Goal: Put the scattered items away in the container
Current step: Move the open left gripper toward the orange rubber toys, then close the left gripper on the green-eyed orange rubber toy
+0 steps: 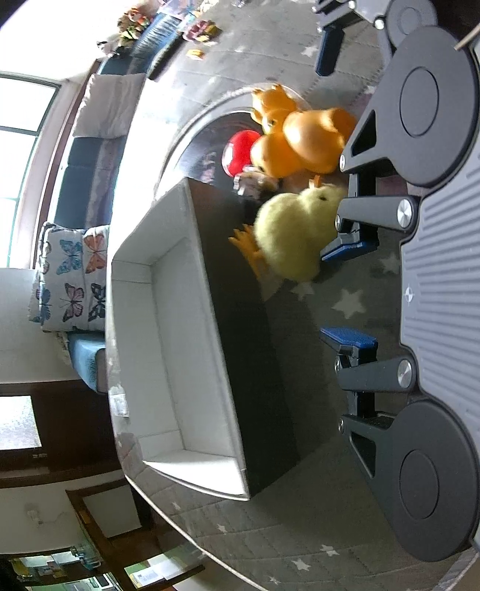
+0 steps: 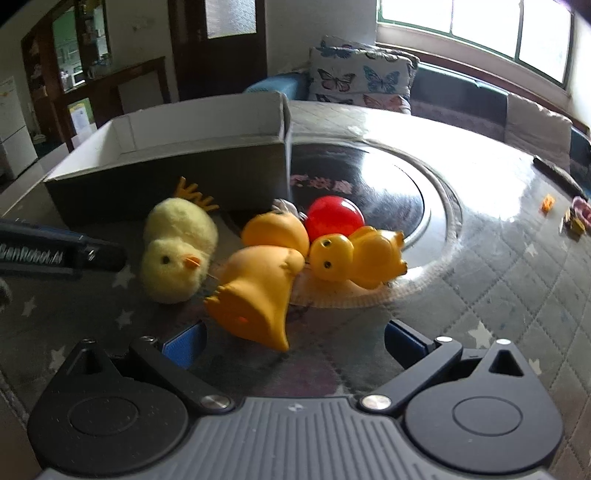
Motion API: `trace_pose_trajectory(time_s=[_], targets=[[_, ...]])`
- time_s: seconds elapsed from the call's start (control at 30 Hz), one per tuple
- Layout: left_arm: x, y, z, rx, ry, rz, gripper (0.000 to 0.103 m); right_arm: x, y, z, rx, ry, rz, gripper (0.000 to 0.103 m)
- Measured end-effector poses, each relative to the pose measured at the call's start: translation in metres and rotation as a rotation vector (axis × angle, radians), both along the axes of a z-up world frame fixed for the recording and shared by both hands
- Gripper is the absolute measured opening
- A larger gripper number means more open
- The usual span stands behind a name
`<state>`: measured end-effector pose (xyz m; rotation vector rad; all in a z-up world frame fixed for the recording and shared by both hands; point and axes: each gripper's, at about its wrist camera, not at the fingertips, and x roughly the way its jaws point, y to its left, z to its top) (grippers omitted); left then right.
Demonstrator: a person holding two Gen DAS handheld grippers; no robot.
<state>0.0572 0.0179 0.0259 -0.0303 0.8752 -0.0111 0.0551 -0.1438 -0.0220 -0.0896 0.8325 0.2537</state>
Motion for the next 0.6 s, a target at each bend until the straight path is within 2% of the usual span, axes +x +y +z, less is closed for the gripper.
trace_pose_trajectory(time_s=[0.3, 0.6], targets=[[0.014, 0.007, 0.008, -0.022, -0.017, 0.001, 0.042, -0.002, 0.008, 0.023, 0.052, -0.067, 0.065, 0.103], [0.021, 0.009, 0.008, -0.034, -0.013, 0.002, 0.042, 0.009, 0.008, 0.011, 0.048, -0.026, 0.042, 0.102]])
